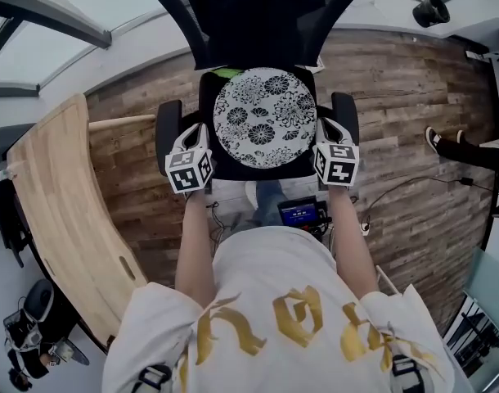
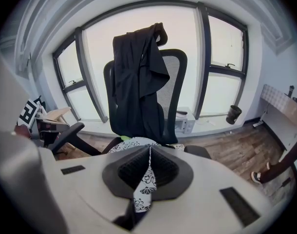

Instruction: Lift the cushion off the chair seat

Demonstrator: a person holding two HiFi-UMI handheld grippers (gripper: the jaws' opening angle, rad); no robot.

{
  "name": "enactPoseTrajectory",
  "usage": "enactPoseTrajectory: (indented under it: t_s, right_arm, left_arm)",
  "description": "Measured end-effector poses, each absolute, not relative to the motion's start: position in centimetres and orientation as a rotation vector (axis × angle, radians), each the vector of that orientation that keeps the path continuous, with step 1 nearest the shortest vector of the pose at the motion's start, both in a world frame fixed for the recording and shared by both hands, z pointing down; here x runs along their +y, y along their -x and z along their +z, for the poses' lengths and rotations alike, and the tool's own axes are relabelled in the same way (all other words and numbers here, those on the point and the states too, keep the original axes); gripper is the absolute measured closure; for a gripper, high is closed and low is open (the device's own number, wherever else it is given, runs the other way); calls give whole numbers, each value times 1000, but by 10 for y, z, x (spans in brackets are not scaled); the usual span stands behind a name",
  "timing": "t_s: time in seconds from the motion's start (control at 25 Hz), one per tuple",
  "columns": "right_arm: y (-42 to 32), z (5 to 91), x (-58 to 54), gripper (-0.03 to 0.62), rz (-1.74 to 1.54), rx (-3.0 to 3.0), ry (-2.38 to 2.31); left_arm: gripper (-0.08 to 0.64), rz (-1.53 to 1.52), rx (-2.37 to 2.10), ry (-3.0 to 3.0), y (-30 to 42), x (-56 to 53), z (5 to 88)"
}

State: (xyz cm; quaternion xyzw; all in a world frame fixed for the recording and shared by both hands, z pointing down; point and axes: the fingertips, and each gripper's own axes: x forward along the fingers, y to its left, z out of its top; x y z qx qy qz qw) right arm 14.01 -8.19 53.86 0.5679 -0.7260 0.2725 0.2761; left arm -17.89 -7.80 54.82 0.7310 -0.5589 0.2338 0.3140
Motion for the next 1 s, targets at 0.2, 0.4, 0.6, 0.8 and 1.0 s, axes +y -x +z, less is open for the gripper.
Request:
enactPoseTrajectory:
  t_s: [0.2,0.4,0.6,0.8,1.0]
  right_arm:
    - [-142,555,-85,578,735,-1921,-1485]
    - [-142,573,-84,578,754,-1890,-1442]
    - [-146,598,-82,578,766,-1827,-1402]
    - [-149,622,-85,578,823,-1776,-1379]
    - [-145,646,-82,577,850,-1724,-1333]
  left_arm:
    - [548,660,-1428,-1907,169,-73,568]
    - [548,706,-1391,-1869,165,-67,591]
    - [548,761,-1356,-1828,164,-60,616]
    - [547,835,-1350,-1795,166,-61,637]
    - [546,887,-1330,-1741,171,-52,655]
